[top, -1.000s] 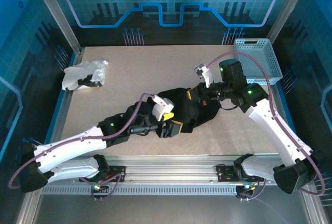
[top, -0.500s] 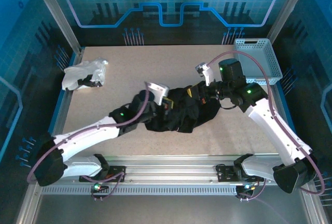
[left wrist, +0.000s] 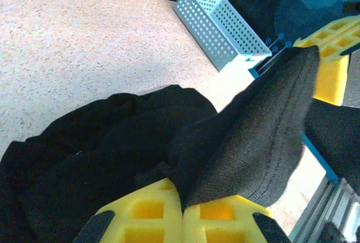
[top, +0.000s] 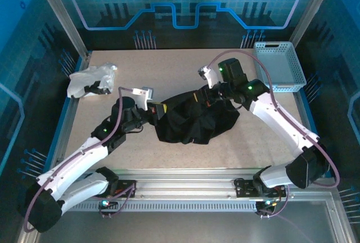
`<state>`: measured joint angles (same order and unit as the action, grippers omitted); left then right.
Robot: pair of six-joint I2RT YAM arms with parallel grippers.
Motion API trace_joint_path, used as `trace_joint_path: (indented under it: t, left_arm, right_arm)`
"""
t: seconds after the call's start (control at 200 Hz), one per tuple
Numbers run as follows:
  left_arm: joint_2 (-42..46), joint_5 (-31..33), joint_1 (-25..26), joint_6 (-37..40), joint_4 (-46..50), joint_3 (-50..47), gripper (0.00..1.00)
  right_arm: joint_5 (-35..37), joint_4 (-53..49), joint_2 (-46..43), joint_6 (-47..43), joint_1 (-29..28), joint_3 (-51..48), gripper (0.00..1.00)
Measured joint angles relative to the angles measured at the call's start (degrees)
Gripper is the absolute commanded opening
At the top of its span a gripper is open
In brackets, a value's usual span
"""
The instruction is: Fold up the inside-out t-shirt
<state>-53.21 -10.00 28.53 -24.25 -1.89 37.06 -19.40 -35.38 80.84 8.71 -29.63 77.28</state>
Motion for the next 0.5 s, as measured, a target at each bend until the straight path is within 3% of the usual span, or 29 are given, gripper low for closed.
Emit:
trace_joint_path:
  t: [0.145,0.34,0.5]
  left_arm:
    - [0.17,-3.85,-2.49,-3.63,-0.61,-1.55,0.0]
    - [-0.35,-8.87,-2.84,-7.02,-2.25,-1.99,0.0]
    - [-0.98,-11.19,-2.84,-8.46,-3.78,-1.99,0.0]
  right_arm:
    - [3.89,-0.44,3.32,-0.96,-1.29,1.86,0.09]
    - [10.23,-2.29,4.15,-1.4,-1.99,2.14,0.3]
    - [8.24,-0.09,-0.31,-0.5,-1.99,-4.37,0.38]
